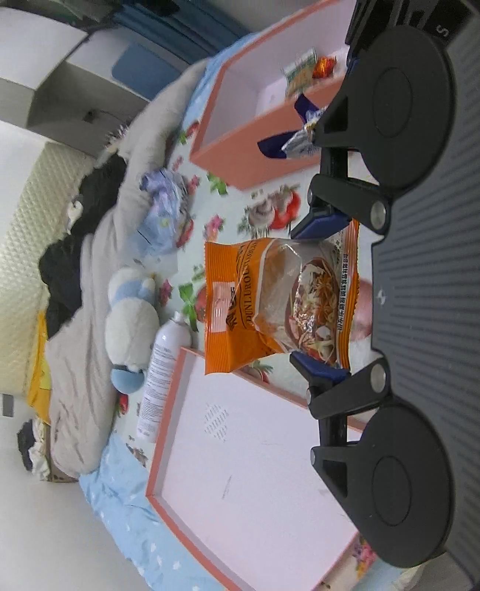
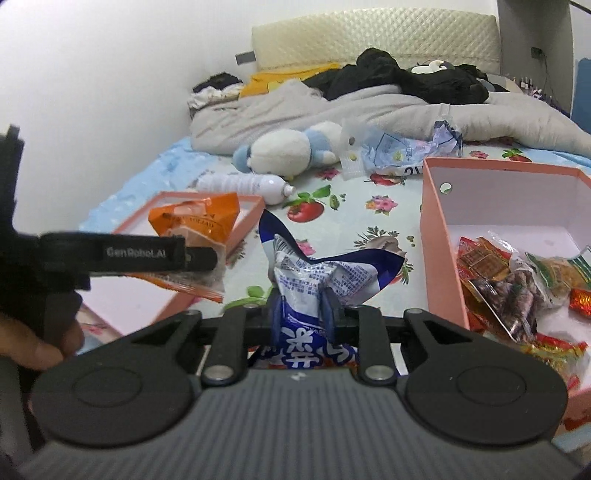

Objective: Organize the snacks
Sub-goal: 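Carry the orange bag over the box with left gripper while right carries the blue bag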

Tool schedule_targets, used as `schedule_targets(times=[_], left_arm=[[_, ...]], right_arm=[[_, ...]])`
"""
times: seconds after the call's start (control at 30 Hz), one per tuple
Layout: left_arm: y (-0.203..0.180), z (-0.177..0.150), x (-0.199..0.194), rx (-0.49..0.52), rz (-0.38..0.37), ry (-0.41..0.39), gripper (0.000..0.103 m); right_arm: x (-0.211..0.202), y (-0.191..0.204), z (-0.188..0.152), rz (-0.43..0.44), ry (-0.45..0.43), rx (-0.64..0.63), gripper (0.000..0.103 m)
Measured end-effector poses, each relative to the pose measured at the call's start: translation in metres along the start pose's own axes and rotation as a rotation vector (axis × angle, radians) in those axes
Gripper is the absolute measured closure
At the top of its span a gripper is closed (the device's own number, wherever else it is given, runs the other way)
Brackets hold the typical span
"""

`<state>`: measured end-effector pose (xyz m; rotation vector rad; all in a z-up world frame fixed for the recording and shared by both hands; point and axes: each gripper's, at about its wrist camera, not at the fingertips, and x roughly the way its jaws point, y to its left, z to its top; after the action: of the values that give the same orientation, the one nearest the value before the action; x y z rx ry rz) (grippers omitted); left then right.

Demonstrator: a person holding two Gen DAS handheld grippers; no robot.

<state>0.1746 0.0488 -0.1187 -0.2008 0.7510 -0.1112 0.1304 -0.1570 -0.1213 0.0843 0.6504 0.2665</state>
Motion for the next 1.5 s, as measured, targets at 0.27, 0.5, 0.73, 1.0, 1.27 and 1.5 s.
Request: schedule_targets(times=[0.27, 0.5, 0.73, 1.0, 1.27, 1.5], left_arm=[[-0.023, -0.008, -0.057, -0.009, -0.029, -0.065, 0.034], [-0.057, -0.021, -0.081, 0.006, -0.119, -0.073, 0.034], [-0.095, -0.026, -0.086, -0.005, -0.224, -0.036, 0.034], [-0.145, -0.031, -0.072, 0.099, -0.279, -0.002, 0.034], [-0.182, -0.006, -0.037, 0.163, -0.327, -0.029, 0.034], [-0.215, 0.005, 0.010, 0.177, -0.381, 0.027, 0.034]], right_arm=[[-0.045, -0.002, 0.003, 0.006, -0.056, 0.007, 0.077], [-0.078, -0.017, 0.000, -0.038, -0.087, 0.016, 0.077], [-0.115, -0.045, -0.005, -0.104, -0.123, 0.055, 0.077], [-0.148, -0.090, -0.020, -0.192, -0.145, 0.137, 0.077], [-0.141, -0.136, -0.010, -0.260, -0.183, 0.120, 0.077], [-0.120, -0.175, 0.005, -0.298, -0.169, 0.117, 0.077]])
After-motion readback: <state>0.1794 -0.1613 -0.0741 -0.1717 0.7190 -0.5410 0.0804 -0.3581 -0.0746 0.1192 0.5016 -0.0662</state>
